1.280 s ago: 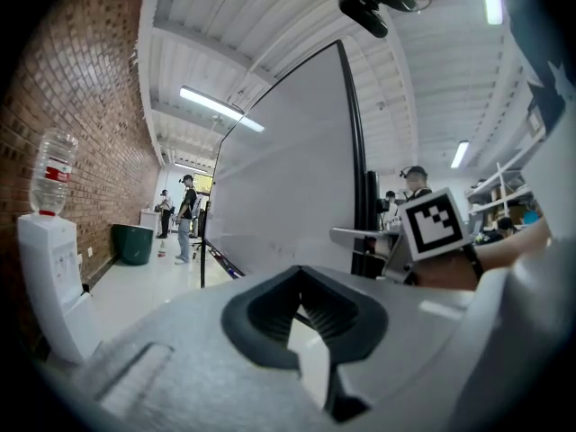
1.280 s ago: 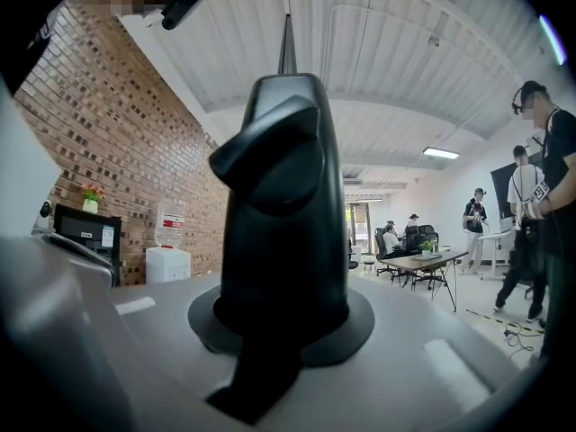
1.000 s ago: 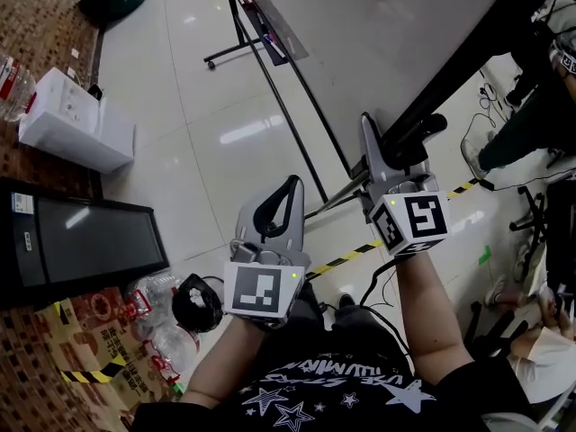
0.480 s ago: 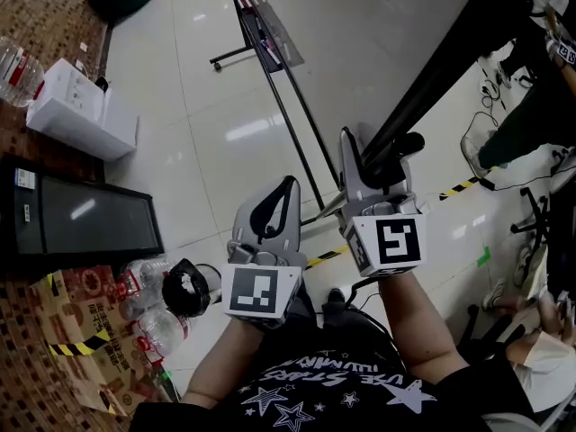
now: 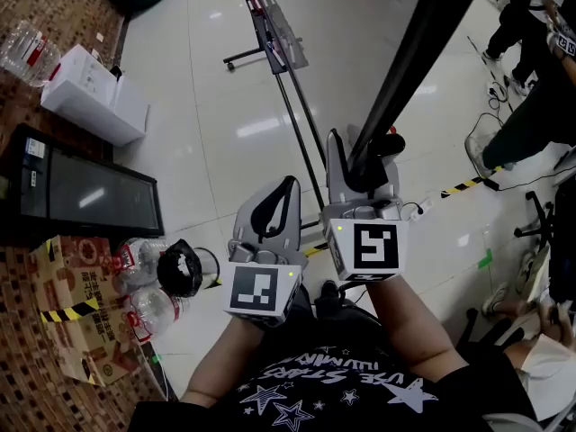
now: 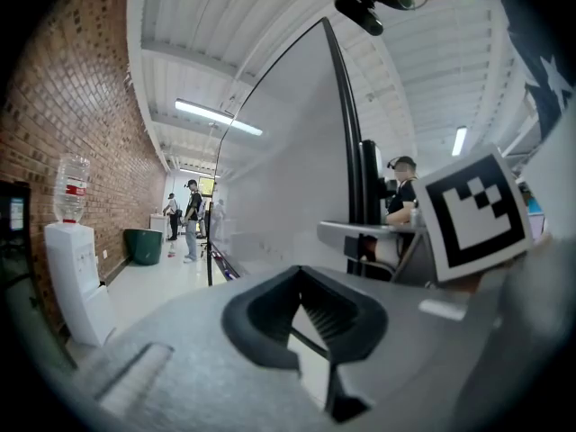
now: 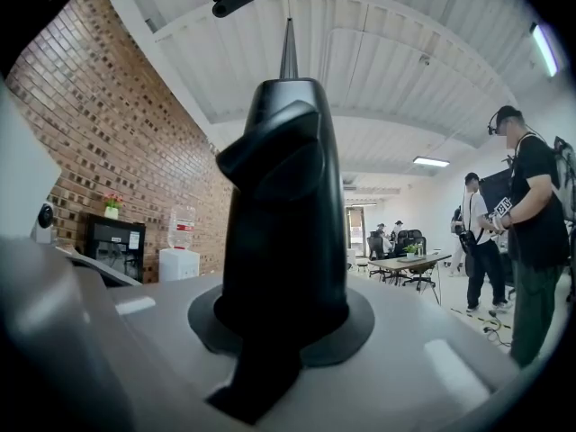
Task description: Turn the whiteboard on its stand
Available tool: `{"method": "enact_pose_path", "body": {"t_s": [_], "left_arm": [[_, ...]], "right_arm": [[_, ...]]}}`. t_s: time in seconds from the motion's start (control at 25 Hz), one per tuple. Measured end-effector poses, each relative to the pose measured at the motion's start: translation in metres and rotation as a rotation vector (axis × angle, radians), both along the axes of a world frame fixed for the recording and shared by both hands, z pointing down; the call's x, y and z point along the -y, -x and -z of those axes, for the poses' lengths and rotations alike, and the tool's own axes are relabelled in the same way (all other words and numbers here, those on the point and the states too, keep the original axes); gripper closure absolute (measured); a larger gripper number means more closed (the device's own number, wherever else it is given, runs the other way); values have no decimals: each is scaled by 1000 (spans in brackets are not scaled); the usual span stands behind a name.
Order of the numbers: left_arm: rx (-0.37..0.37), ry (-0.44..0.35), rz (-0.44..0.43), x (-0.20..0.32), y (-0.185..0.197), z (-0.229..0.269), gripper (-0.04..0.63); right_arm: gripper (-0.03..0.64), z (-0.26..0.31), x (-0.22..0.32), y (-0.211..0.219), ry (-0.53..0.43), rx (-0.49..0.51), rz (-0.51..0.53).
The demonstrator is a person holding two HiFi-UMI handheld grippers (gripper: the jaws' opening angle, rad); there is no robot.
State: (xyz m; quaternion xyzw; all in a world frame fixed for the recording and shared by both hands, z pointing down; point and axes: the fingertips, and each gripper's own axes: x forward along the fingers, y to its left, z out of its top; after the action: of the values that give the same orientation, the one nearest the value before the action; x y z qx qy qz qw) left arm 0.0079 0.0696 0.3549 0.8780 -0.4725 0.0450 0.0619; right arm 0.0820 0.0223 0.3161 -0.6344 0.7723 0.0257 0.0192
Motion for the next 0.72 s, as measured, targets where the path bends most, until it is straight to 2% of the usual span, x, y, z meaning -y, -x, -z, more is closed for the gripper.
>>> {"method": "enact_pose_path", "body": {"t_s": [0.44, 0.72], "left_arm": [[24, -65, 75, -51, -6, 14, 589], [15, -56, 44, -69, -6, 14, 589]], "right_arm": [[532, -2, -38, -12, 2, 0, -9], [532, -4, -57, -10, 3, -1, -4]]}}
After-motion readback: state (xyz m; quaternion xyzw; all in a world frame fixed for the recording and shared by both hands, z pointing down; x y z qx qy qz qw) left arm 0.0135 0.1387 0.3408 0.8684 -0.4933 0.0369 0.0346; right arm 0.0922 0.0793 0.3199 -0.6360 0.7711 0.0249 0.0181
